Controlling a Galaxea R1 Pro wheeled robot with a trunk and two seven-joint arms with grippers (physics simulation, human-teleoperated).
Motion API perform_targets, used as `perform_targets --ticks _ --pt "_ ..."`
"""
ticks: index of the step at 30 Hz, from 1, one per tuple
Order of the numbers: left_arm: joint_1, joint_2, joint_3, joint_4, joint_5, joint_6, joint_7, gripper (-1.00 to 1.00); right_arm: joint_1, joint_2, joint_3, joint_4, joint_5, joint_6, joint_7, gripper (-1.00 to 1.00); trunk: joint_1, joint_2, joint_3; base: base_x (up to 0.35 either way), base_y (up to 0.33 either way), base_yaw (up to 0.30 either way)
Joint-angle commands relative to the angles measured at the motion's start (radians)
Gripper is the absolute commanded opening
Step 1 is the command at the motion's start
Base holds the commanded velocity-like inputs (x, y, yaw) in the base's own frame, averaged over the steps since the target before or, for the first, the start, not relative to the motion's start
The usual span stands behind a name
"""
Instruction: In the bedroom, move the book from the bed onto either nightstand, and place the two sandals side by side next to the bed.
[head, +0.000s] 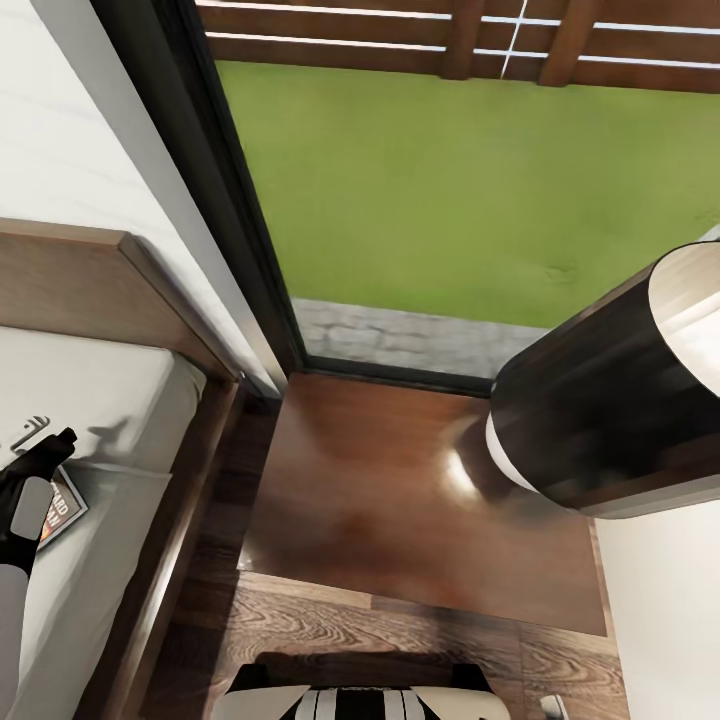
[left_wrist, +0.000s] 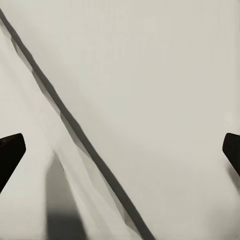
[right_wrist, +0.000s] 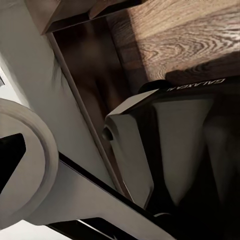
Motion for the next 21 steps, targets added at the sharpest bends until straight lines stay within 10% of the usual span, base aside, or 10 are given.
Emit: perform_targets --ticks 1,21 --pt "0.001 0.000 -0.001 0.000 0.009 0.011 0.003 1.00 0.000 0.000 0.008 0.000 -0.010 0.010 0.004 1.00 0.000 0.000 -0.001 0.000 -0.027 0.000" --pt "0.001 0.000 -0.001 0.000 0.009 0.011 0.003 1.00 0.000 0.000 0.008 -0.001 -0.010 0.010 0.004 1.00 0.000 0.000 -0.001 0.000 -0.019 0.000"
